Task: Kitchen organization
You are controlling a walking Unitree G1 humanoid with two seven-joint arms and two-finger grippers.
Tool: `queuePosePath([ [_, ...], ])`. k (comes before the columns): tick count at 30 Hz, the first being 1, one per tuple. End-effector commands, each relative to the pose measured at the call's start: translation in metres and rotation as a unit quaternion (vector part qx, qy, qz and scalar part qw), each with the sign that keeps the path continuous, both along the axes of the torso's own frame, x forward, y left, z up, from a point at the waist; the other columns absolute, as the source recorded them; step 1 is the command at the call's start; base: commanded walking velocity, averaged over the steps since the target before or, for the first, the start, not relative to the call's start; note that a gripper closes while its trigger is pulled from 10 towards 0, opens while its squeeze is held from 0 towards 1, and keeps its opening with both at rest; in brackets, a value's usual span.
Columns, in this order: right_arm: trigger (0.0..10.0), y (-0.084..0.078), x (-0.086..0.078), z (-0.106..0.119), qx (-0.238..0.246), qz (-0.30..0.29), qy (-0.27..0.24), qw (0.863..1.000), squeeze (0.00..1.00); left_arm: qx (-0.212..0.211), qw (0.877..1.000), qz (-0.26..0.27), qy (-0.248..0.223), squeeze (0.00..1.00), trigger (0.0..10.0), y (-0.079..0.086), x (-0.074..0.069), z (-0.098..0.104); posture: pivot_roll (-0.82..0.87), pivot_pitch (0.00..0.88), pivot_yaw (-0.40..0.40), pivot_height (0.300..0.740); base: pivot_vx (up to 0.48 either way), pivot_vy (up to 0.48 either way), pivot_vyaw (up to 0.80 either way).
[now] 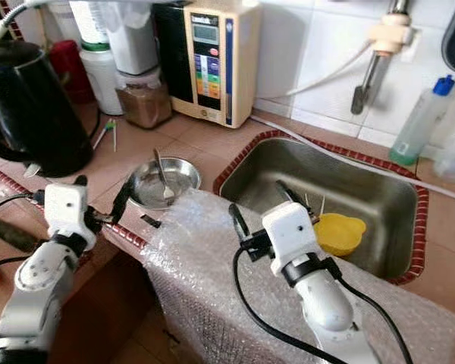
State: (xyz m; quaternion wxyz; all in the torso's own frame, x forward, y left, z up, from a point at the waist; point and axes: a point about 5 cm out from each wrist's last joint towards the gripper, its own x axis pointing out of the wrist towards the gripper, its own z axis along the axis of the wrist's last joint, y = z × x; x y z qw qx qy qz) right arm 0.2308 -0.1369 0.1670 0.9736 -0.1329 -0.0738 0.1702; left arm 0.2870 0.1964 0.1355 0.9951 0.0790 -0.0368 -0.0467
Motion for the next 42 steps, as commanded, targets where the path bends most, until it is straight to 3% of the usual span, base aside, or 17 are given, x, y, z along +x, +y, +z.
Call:
queuePosePath([
  [1, 10.0, -0.005, -0.002, 0.003, 0.004, -0.005, -0.005, 1.000, 0.36, 0.007, 1.000, 0.003, -0.002, 1.00, 10.0, 0.000, -0.002, 0.004, 0.09, 0.000, -0.005, 0.740, 0.000, 0.000, 0.00],
  [10, 10.0, -0.013, 0.000, 0.000, 0.002, -0.014, 0.004, 1.000, 0.33, 0.005, 0.999, 0.033, 0.000, 1.00, 10.0, -0.001, -0.003, 0.010, 0.11, 0.000, -0.015, 0.740, 0.000, 0.000, -0.47],
  [11, 10.0, -0.012, 0.001, 0.000, 0.002, -0.013, 0.004, 1.000, 0.33, 0.004, 0.999, 0.036, 0.001, 0.84, 10.0, 0.000, -0.001, 0.010, 0.11, 0.000, -0.009, 0.740, 0.000, 0.000, -0.74],
  [12, 10.0, -0.012, 0.001, 0.000, 0.002, -0.012, 0.004, 1.000, 0.33, 0.003, 0.999, 0.037, 0.002, 0.84, 10.0, 0.000, 0.000, 0.010, 0.11, 0.000, -0.009, 0.740, 0.000, 0.000, -0.74],
  [13, 10.0, -0.011, 0.002, 0.000, 0.001, -0.011, 0.002, 1.000, 0.33, 0.000, 0.999, 0.035, 0.003, 0.26, 10.0, -0.002, 0.002, 0.010, 0.11, 0.000, -0.008, 0.740, 0.000, 0.000, -0.79],
  [14, 10.0, -0.010, 0.002, 0.000, 0.000, -0.010, 0.002, 1.000, 0.33, -0.001, 0.999, 0.035, 0.004, 0.00, 10.0, -0.002, 0.002, 0.010, 0.11, 0.000, -0.008, 0.740, 0.000, 0.000, -0.77],
  [28, 10.0, 0.008, -0.003, -0.005, -0.002, 0.017, 0.010, 1.000, 0.33, -0.021, 0.998, 0.050, 0.044, 0.00, 10.0, -0.013, 0.027, 0.007, 0.08, 0.000, 0.024, 0.740, 0.000, 0.000, -0.06],
  [36, 10.0, 0.013, -0.010, -0.008, -0.008, 0.025, 0.021, 0.999, 0.33, -0.036, 0.993, 0.018, 0.107, 0.00, 10.0, -0.036, 0.050, -0.008, 0.03, 0.000, 0.056, 0.740, 0.000, 0.000, 0.00],
  [38, 10.0, 0.017, -0.016, -0.013, -0.014, 0.041, 0.039, 0.998, 0.33, -0.031, 0.993, 0.017, 0.113, 0.00, 10.0, -0.044, 0.062, -0.010, 0.01, 0.000, 0.073, 0.740, 0.000, 0.000, 0.00],
  [42, 10.0, 0.024, -0.030, -0.029, -0.019, 0.074, 0.090, 0.993, 0.33, -0.035, 0.993, 0.039, 0.109, 0.00, 10.0, -0.043, 0.076, -0.004, -0.02, 0.000, 0.092, 0.740, 0.000, 0.000, 0.00],
])
